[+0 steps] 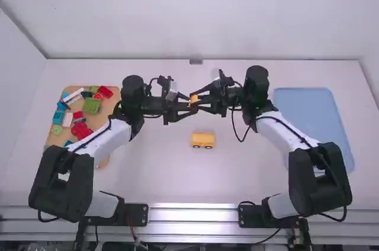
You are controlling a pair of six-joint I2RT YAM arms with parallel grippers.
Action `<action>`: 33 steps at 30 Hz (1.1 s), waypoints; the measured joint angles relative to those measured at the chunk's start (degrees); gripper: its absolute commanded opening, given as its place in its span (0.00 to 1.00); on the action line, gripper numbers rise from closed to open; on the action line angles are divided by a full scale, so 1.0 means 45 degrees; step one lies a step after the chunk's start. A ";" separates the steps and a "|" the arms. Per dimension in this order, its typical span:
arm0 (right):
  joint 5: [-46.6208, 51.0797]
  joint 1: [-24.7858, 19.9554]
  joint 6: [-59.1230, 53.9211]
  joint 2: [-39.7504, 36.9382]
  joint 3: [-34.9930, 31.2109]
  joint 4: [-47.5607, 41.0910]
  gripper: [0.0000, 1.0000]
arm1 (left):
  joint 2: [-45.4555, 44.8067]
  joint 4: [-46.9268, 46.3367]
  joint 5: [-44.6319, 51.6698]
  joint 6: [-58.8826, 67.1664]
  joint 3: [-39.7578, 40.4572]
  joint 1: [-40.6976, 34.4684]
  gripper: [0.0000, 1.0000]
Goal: Assemble lego blocks to make yellow taxi
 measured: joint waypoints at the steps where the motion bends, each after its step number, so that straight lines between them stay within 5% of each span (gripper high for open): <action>1: 0.0049 -0.0005 0.0015 0.0000 0.0000 -0.0005 0.09 | -0.0005 0.0000 -0.0005 0.0000 0.0000 0.0000 0.23; 6: 0.0092 -0.0015 -0.0015 0.0000 0.0000 -0.0053 0.13 | 0.0000 -0.0170 -0.0097 0.0253 0.0000 0.0005 0.06; 9: 0.0199 -0.0053 -0.0019 0.0005 0.0000 -0.0131 0.77 | -0.0005 -0.0661 -0.0092 0.0646 0.0029 0.0121 0.03; 10: 0.0253 -0.0058 -0.0024 0.0000 0.0000 -0.0092 0.80 | -0.0005 -0.0772 -0.0087 0.0738 0.0034 0.0141 0.02; 11: 0.0306 -0.0146 -0.0034 0.0000 0.0000 -0.0049 0.99 | -0.0005 -0.1127 -0.0087 0.0928 0.0034 0.0248 0.02; 15: 0.0631 -0.0612 -0.0024 0.0000 0.0000 -0.0083 0.98 | -0.0005 -0.2769 -0.0272 0.1690 0.0053 0.0976 0.02; 24: 0.5513 -0.1370 0.0000 -0.0112 0.0024 -0.3531 0.98 | 0.0019 -1.4076 -0.6654 0.6256 0.3031 0.1243 0.02; 29: 0.8514 -0.0874 -0.0389 -0.1137 0.0019 -0.5935 0.99 | 0.0019 -1.7000 -1.0326 0.9695 0.4226 -0.0243 0.02; 33: 1.0030 -0.0539 -0.0563 -0.2370 0.0024 -0.7412 0.98 | 0.0418 -1.7291 -1.2050 1.1924 0.4056 -0.1151 0.02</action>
